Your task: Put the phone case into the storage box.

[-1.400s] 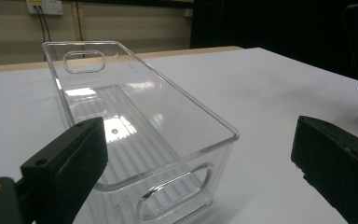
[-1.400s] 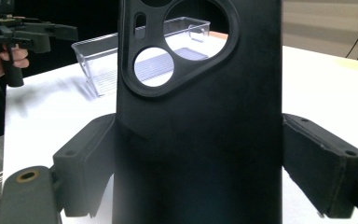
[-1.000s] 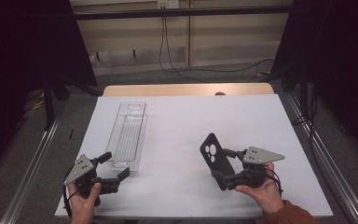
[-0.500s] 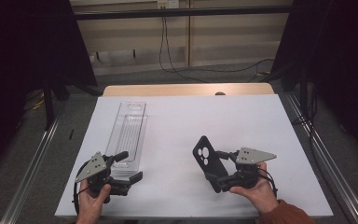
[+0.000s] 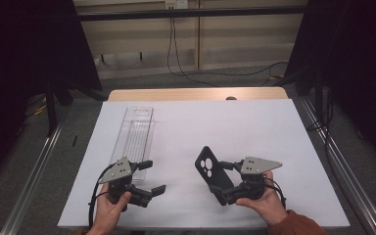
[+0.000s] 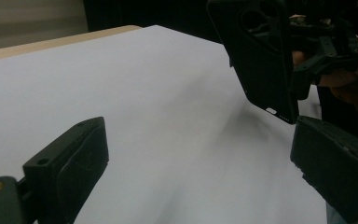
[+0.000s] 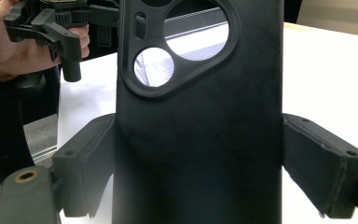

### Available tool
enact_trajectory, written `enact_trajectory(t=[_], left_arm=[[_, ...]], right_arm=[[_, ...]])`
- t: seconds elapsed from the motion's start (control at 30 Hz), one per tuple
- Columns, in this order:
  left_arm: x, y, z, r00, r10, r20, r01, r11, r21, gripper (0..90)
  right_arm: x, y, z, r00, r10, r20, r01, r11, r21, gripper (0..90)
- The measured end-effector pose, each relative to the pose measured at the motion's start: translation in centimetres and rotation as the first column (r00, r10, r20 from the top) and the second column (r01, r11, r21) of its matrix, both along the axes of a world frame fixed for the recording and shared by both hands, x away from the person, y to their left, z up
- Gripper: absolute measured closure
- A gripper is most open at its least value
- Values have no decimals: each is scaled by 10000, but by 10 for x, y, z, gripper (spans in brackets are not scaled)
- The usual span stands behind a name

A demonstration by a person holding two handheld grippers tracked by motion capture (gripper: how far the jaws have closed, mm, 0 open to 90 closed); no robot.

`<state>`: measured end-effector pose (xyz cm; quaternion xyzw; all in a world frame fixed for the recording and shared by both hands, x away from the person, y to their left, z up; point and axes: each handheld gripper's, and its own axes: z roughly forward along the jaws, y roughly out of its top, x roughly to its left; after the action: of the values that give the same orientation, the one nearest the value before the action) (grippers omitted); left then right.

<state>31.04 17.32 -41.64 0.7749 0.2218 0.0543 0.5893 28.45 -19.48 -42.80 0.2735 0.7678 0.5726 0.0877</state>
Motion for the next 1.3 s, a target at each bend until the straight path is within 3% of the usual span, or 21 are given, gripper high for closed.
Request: enact_trajectory(t=[0.2,0.27,0.4,0.5,0.73,0.9,1.03,1.1,1.2,1.23,1.27,1.3], left_arm=[[2,-6,6,9994,171,294,-161,9993,-324,25],[4,-13,8,9997,-204,161,212,9985,-514,27],[5,-21,9,9983,-429,405,440,9987,-273,45],[11,-32,11,9950,-977,225,983,9948,-260,59],[17,-46,21,9889,-1436,371,1438,9896,-40,47],[24,-55,28,9778,-2090,172,2094,9774,-300,43],[31,-59,32,9773,-2114,144,2118,9768,-304,39],[39,-62,35,9674,-2525,209,2530,9671,-270,24],[44,-66,37,9682,-2497,141,2500,9679,-270,19],[49,-70,37,9589,-2836,-128,2826,9580,-490,20],[49,-70,37,9589,-2836,-128,2826,9580,-490,25],[51,-71,38,9536,-3010,-88,3003,9528,-452,30]], right_arm=[[1,3,0,9999,121,-11,-121,9999,62,142],[1,6,0,9997,230,-33,-230,9997,51,143],[3,9,0,9995,317,-69,-317,9995,37,143],[4,11,1,9993,363,-56,-362,9993,95,143],[6,13,5,9991,419,60,-419,9991,-6,143],[10,12,14,9986,484,234,-484,9988,-26,143],[14,12,13,9986,497,196,-497,9988,-37,143],[15,12,12,9985,493,226,-493,9988,2,143],[16,11,12,9985,485,271,-486,9988,30,143],[17,10,12,9984,487,271,-488,9988,21,143],[17,10,12,9984,487,271,-488,9988,21,143],[18,10,11,9982,492,331,-490,9988,-67,143]])
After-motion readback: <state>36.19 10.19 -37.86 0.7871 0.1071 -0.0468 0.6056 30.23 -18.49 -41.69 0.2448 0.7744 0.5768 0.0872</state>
